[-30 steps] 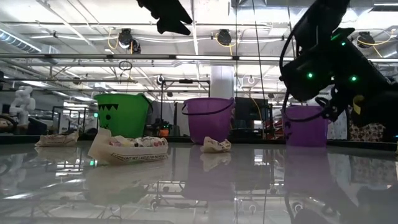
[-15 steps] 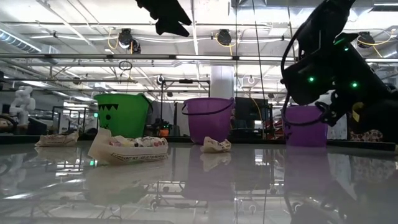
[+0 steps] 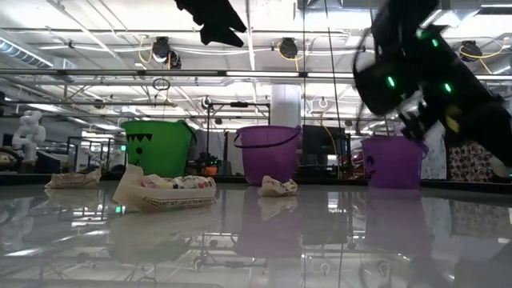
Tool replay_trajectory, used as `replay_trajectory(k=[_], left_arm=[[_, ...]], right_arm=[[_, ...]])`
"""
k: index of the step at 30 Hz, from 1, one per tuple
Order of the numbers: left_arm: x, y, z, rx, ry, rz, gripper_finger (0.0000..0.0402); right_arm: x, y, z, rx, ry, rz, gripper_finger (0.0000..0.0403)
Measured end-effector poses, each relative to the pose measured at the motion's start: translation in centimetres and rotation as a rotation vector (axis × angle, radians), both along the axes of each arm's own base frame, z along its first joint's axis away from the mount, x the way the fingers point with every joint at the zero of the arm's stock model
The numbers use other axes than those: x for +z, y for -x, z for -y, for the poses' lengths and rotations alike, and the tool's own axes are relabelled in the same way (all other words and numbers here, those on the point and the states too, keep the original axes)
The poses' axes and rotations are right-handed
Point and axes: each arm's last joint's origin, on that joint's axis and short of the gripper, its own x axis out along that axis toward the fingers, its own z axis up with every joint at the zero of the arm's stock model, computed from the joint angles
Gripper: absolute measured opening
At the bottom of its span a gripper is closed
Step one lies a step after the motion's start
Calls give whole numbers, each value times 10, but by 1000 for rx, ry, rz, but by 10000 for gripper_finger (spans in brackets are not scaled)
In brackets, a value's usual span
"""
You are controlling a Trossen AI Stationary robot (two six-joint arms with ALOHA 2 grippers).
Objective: Sort candy by brand, put in halloween buckets
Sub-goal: Put the white candy pack in the right purple bucket
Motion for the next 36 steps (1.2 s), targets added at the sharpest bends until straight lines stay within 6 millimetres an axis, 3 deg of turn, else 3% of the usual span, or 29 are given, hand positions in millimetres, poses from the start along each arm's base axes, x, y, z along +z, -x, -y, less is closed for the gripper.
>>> replay_trajectory(k=[4,8,16,21,25,29,36], left_arm=[[0,0,0,0,-1,1,262],[0,0,1,-3,-1,1,262],[0,-3,9,-31,6,-2,262],[2,6,19,-28,61,-41,262],[6,23,29,-28,68,-98,262],[20,43,37,46,27,-79,262],[63,87,48,180,-86,167,262]], right_arm=[[33,-17,5,13,48,103,1],[73,-28,22,-5,135,215,0],[149,-25,98,-38,418,402,0],[151,1,155,-104,421,355,0],[142,19,184,-137,405,354,0],[140,29,200,-154,386,396,0],[140,34,213,-142,370,471,8]])
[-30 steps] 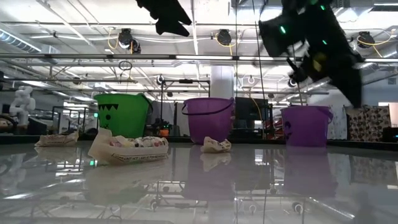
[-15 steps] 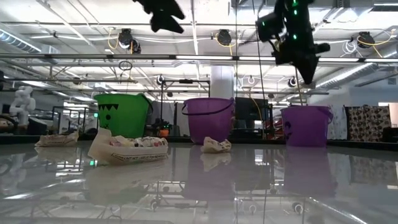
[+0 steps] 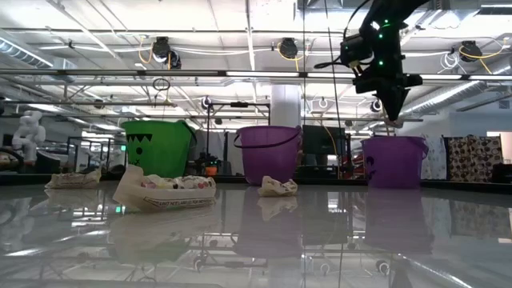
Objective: Sort candy by brand, put in halloween buckets
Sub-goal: Put the white candy pack in the right purple bucket
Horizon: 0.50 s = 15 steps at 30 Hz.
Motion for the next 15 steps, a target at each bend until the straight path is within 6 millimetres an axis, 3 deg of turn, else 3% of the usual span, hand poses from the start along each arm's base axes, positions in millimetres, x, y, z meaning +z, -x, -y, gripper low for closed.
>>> replay_trajectory(k=[6,15], left_arm=[[18,25,6,14,-19,127,262],[24,34,8,15,-29,168,262]], right_arm=[[0,2,5,-8,18,16,22],[0,2,5,-17,22,16,51]])
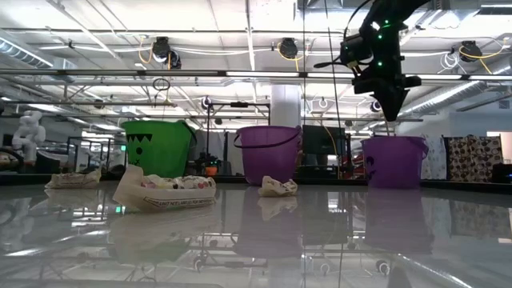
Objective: Sort candy by brand, put in halloween buckets
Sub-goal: Put the white candy pack in the right purple bucket
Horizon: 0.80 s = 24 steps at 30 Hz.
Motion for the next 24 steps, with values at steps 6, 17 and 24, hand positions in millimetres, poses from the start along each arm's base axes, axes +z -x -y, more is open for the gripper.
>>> replay_trajectory(k=[6,17,24], left_arm=[[-4,1,0,-9,-24,-39,262],[-63,36,5,180,107,-141,262],[-125,32,11,40,380,-316,262]], right_arm=[[-1,-11,-7,18,-85,136,65],[8,-103,-86,403,-198,559,64],[25,-163,-150,910,30,856,64]])
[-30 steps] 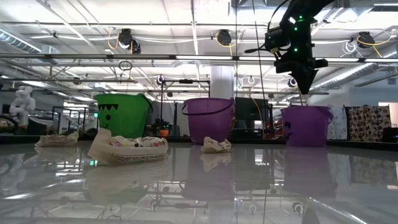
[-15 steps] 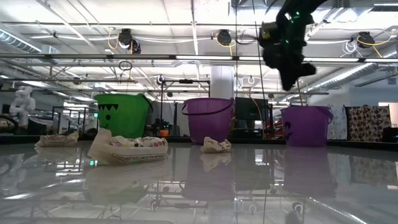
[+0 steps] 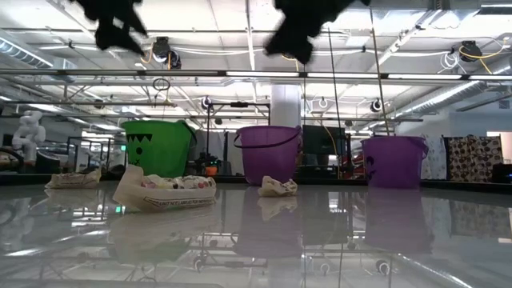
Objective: Sort candy by brand, put in halloween buckets
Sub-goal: Put the white candy pack in the right purple bucket
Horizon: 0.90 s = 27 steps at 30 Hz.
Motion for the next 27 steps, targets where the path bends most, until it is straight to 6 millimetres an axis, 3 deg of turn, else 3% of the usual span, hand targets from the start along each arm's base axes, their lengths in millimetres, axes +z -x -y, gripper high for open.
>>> replay_trajectory(k=[4,8,16,20,23,27], left_arm=[[-33,-3,3,-3,135,-118,262],[-57,0,8,-19,254,-242,262],[-71,13,10,97,289,-425,262],[-77,22,11,164,329,-572,262],[-79,24,11,175,341,-620,262],[-79,24,12,164,356,-618,262]], right_arm=[[-4,-38,-23,158,149,227,64],[-31,-81,-26,161,170,407,64],[-127,-158,-19,144,76,463,67],[-164,-194,-21,200,-28,441,91],[-183,-216,-18,202,-90,444,124],[-194,-237,-15,186,-97,452,178]])
